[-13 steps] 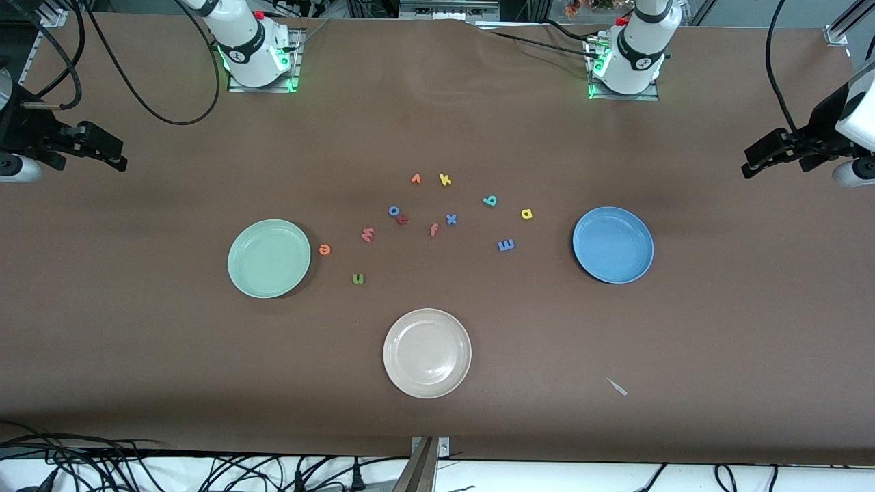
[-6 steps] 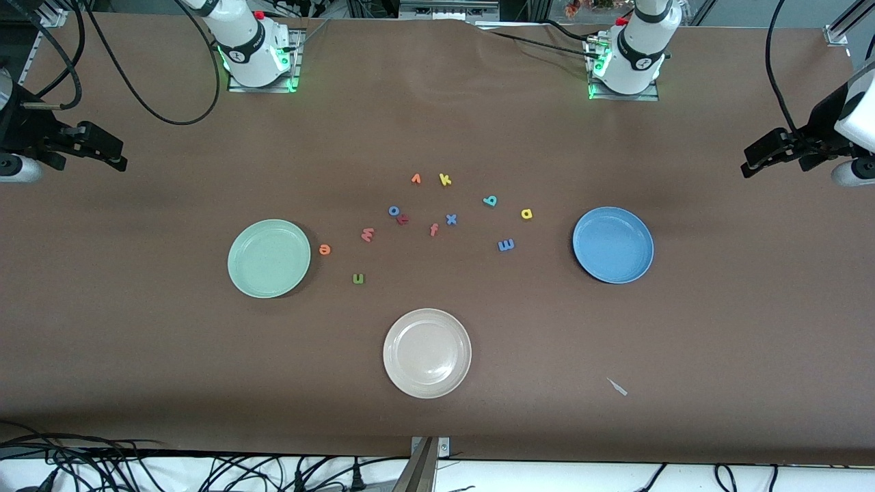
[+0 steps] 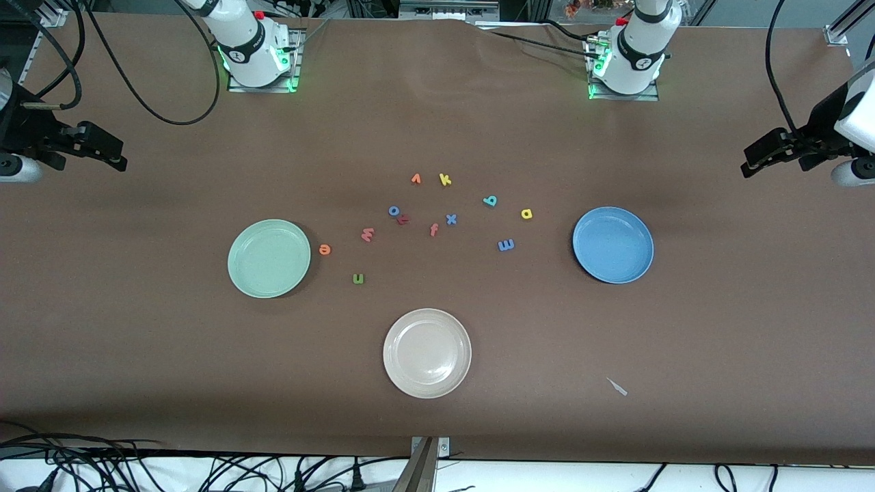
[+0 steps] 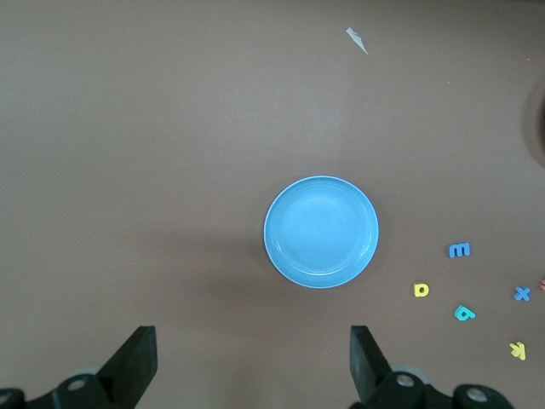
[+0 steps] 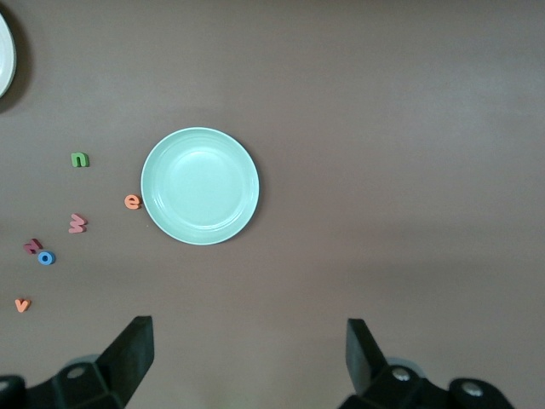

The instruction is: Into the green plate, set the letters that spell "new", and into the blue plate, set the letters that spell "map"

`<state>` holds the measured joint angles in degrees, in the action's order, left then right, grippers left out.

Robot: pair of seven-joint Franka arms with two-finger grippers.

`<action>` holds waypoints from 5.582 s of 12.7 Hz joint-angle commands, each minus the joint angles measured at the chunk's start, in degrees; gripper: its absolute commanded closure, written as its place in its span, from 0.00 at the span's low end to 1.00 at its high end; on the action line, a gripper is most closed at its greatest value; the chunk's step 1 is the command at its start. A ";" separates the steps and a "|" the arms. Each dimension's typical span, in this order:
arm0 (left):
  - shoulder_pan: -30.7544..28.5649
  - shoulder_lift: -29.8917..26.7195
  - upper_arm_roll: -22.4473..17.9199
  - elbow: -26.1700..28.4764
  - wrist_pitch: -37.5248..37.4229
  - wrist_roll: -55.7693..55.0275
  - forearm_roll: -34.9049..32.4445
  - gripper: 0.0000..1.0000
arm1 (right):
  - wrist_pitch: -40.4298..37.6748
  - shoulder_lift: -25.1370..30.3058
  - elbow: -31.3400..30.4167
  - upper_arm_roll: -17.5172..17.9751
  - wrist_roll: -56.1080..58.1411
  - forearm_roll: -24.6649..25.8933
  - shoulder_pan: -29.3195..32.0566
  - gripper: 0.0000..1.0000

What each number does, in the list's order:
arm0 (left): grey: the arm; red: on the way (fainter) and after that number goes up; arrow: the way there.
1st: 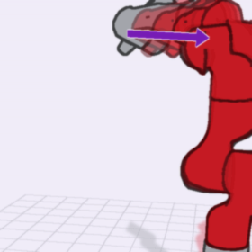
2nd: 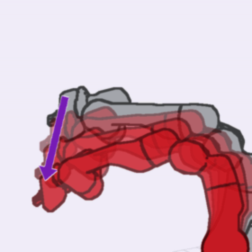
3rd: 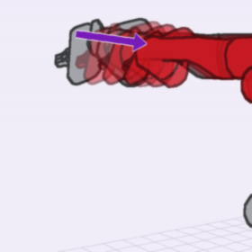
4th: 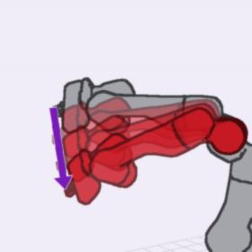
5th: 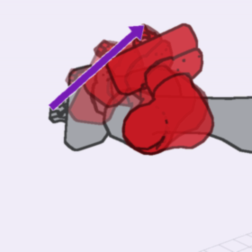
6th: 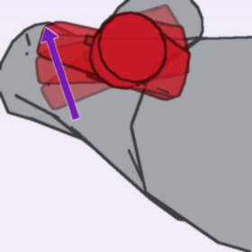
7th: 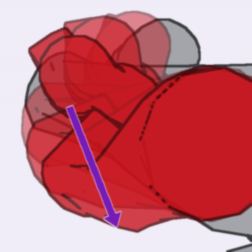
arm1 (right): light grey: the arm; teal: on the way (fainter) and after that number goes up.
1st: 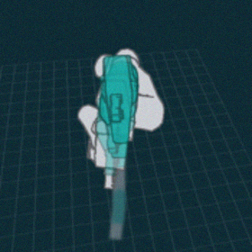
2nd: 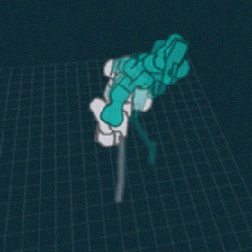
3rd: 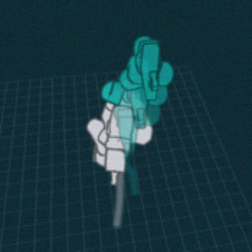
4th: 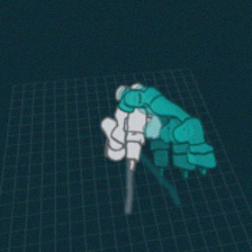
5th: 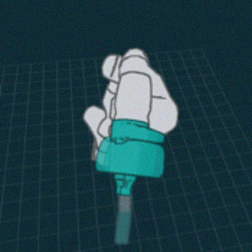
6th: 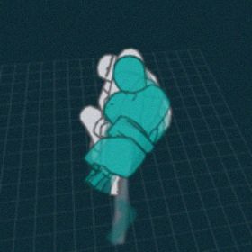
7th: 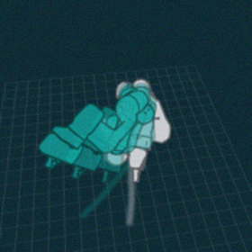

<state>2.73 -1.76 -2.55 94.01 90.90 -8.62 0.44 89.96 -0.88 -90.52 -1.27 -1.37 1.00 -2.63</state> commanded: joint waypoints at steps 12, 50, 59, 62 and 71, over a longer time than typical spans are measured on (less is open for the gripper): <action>-0.35 0.09 0.35 -0.76 -1.69 0.98 -1.06 0.00 | -0.05 -0.08 0.69 -0.22 0.76 -0.38 -0.09 0.00; 9.75 40.00 23.64 14.27 52.89 29.54 -16.70 0.98 | 14.34 -14.58 -6.24 0.13 2.25 1.11 -2.56 0.00; 2.13 26.19 23.55 13.30 25.82 36.26 -16.62 0.98 | 21.39 -17.13 -8.36 3.38 -5.00 -0.21 -7.28 0.01; -5.00 27.86 23.55 14.79 26.08 42.19 -17.23 0.92 | 28.58 -21.43 -8.19 3.47 -16.52 -0.21 -13.69 0.01; -5.10 25.32 32.31 18.58 28.45 20.74 -18.55 0.00 | 41.07 -29.78 -10.47 6.37 -40.25 -0.03 -22.24 0.01</action>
<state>-2.66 25.06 26.60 111.74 120.76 21.83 -17.50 128.23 -29.45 -99.82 3.68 -36.79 1.01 -25.23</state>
